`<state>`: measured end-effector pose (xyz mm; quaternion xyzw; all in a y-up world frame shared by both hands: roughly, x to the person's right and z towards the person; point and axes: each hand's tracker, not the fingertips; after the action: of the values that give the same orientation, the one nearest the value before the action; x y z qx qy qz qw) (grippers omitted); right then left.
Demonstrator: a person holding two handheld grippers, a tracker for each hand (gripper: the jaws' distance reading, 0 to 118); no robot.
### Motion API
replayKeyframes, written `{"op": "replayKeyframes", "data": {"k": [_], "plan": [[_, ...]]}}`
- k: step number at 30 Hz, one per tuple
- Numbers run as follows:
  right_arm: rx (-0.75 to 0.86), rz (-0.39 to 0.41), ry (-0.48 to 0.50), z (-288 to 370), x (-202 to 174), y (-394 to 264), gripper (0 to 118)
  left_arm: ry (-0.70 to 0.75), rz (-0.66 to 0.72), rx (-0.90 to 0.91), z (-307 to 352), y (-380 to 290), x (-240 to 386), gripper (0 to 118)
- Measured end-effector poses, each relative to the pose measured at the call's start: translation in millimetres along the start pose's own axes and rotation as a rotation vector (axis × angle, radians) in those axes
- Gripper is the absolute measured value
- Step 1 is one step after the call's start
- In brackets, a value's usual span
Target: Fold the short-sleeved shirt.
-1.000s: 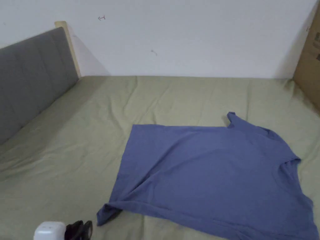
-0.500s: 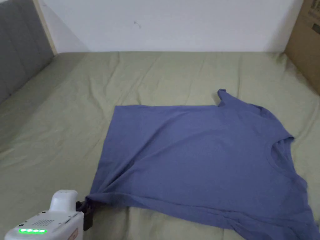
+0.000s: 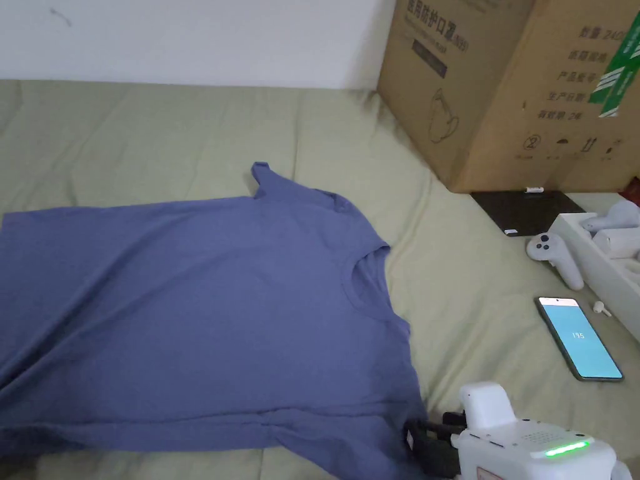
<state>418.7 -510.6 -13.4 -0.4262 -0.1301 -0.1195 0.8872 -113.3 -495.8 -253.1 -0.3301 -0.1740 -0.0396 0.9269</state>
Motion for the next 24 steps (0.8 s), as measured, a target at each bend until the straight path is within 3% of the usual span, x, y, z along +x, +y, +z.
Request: {"op": "replayKeyframes", "data": {"k": [2,3,4,5,6,9,12,17,21,24], "plan": [[0.013,0.042,0.057,2.7,-5.9,-5.3,56,-0.007,0.003,0.002,0.3,-1.4,-3.5,4],[0.024,0.052,0.06,7.5,-10.0,-6.0,45,-0.009,0.007,0.003,2.1,-1.5,-2.6,4],[0.05,0.064,0.044,15.7,-14.7,-7.6,14,-0.002,-0.001,0.007,3.8,-0.8,-1.9,4],[0.044,0.064,0.098,19.5,-15.5,-7.5,4,-0.004,0.0,0.006,11.5,-0.5,2.1,4],[-0.001,0.041,0.179,16.2,-13.2,-12.5,4,-0.009,-0.001,0.002,13.0,0.2,3.6,4],[0.039,0.099,0.114,30.5,-22.0,-12.3,2,-0.016,-0.007,0.019,24.7,5.0,10.7,4],[0.15,0.014,0.122,53.3,-9.9,-4.0,2,-0.032,-0.007,0.048,38.3,16.4,12.6,4],[0.228,-0.026,0.126,93.6,-2.9,53.6,2,-0.054,-0.024,0.08,37.7,57.2,-2.0,4],[0.192,-0.101,0.172,76.8,16.2,123.8,2,-0.084,0.005,0.057,8.2,108.7,-17.0,5],[0.167,-0.101,0.148,46.2,23.7,176.3,2,-0.106,0.024,0.019,-27.0,142.0,-22.8,4]]}}
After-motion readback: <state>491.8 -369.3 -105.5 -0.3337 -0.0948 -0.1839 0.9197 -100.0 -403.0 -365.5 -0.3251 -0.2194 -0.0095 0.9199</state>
